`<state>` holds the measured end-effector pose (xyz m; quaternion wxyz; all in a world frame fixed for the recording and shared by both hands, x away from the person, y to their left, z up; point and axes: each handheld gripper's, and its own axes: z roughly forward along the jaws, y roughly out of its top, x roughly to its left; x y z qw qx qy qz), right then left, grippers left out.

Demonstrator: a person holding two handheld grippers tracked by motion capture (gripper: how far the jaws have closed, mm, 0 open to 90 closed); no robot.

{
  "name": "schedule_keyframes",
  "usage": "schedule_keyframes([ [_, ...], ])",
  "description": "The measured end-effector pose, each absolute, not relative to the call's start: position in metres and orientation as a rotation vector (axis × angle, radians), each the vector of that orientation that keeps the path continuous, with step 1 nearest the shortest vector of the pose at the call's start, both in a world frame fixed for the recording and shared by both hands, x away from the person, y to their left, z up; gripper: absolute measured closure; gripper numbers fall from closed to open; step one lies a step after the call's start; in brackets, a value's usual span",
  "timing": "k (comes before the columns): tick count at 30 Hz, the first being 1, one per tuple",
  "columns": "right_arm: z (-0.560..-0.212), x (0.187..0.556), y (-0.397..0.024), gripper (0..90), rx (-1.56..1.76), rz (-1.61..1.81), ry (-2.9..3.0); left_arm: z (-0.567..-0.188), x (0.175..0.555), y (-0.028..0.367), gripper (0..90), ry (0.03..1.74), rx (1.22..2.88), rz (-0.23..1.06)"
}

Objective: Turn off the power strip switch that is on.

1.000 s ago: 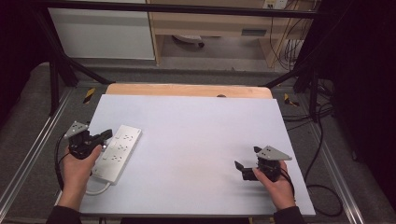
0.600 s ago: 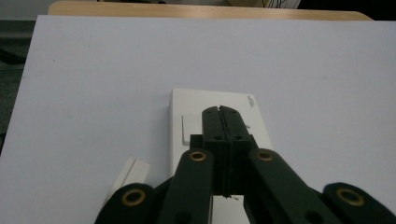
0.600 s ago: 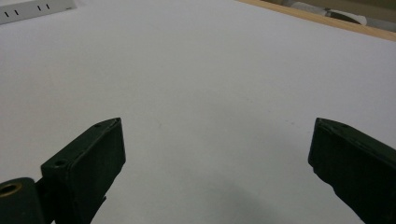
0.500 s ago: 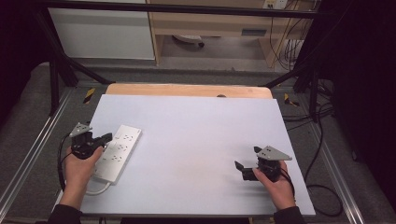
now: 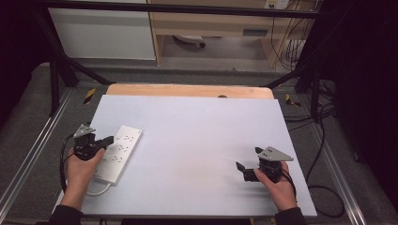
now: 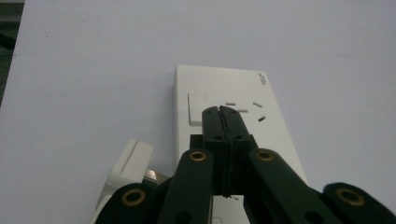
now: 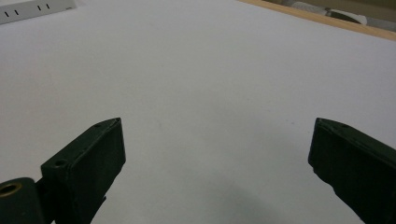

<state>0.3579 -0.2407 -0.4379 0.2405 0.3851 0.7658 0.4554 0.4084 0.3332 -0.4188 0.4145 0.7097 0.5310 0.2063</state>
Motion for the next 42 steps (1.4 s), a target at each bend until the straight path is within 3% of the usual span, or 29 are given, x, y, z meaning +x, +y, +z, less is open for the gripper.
schedule_keyframes([
  [42, -0.438, 0.358, -0.239, 4.3, 1.051, 1.242, 2.109, -0.432, 0.417, 0.331, 90.0, 1.348, 1.844, 0.530],
])
